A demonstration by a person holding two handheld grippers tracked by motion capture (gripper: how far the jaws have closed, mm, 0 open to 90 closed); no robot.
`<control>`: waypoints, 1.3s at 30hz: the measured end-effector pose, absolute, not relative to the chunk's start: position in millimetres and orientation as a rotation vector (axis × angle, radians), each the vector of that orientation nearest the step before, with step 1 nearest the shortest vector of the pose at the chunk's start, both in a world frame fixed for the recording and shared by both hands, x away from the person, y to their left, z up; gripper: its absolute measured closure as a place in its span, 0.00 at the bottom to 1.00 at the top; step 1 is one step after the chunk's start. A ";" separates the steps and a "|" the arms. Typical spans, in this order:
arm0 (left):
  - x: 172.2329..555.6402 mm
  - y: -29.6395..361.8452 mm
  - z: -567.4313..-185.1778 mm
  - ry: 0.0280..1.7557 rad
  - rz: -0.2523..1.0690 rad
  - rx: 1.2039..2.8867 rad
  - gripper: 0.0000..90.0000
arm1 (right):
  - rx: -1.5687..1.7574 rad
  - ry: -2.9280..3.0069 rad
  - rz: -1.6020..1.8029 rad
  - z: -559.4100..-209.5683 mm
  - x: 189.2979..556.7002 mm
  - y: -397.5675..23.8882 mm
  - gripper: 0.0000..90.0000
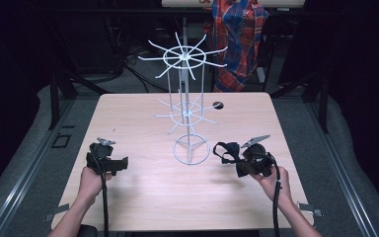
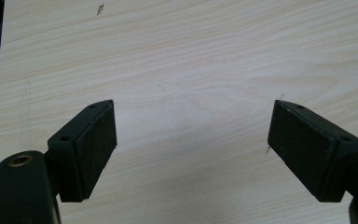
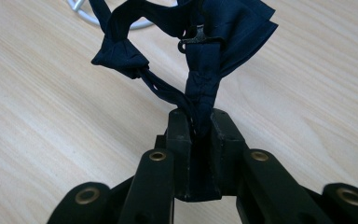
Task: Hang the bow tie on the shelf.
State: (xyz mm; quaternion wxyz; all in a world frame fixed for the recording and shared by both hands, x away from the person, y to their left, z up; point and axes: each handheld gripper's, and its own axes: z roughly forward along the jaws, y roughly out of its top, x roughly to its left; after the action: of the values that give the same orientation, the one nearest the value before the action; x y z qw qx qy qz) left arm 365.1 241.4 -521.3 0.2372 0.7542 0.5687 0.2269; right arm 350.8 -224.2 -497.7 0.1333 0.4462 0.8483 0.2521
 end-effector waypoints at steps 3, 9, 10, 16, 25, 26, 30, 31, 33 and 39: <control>365.0 241.7 -521.5 1.561 0.619 2.067 0.17 | 1.289 2.451 0.733 -495.9 353.3 -223.3 0.89; 365.6 241.1 -522.3 1.557 0.621 2.069 0.17 | 1.303 2.427 0.776 -491.0 356.3 -224.7 0.89; 365.6 241.2 -522.3 1.558 0.619 2.069 0.18 | 1.301 2.420 0.775 -489.0 355.7 -225.7 0.89; 365.5 241.5 -522.2 1.560 0.622 2.065 0.17 | 1.294 2.381 0.846 -476.2 352.8 -228.3 0.89; 365.7 241.4 -522.3 1.559 0.622 2.065 0.17 | 1.283 2.355 0.910 -463.3 348.1 -228.9 0.89; 365.6 241.6 -522.1 1.559 0.622 2.064 0.18 | 1.280 2.355 0.911 -462.3 347.8 -229.6 0.89; 365.5 242.0 -521.9 1.559 0.617 2.066 0.17 | 1.281 2.343 0.926 -460.0 347.3 -231.6 0.89; 365.5 241.9 -521.9 1.559 0.618 2.065 0.17 | 1.286 2.338 0.934 -459.6 346.9 -231.7 0.89; 365.6 241.7 -522.0 1.557 0.619 2.066 0.17 | 1.285 2.337 0.936 -458.6 346.9 -232.5 0.89; 365.9 241.7 -522.3 1.557 0.618 2.067 0.17 | 1.285 2.326 0.941 -455.3 346.5 -236.2 0.89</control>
State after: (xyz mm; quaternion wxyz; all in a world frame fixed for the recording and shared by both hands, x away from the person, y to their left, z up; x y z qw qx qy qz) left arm 365.9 241.7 -522.3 0.2383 0.7545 0.5683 0.2256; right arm 346.5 -236.2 -455.3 0.1603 0.4500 0.8144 0.3295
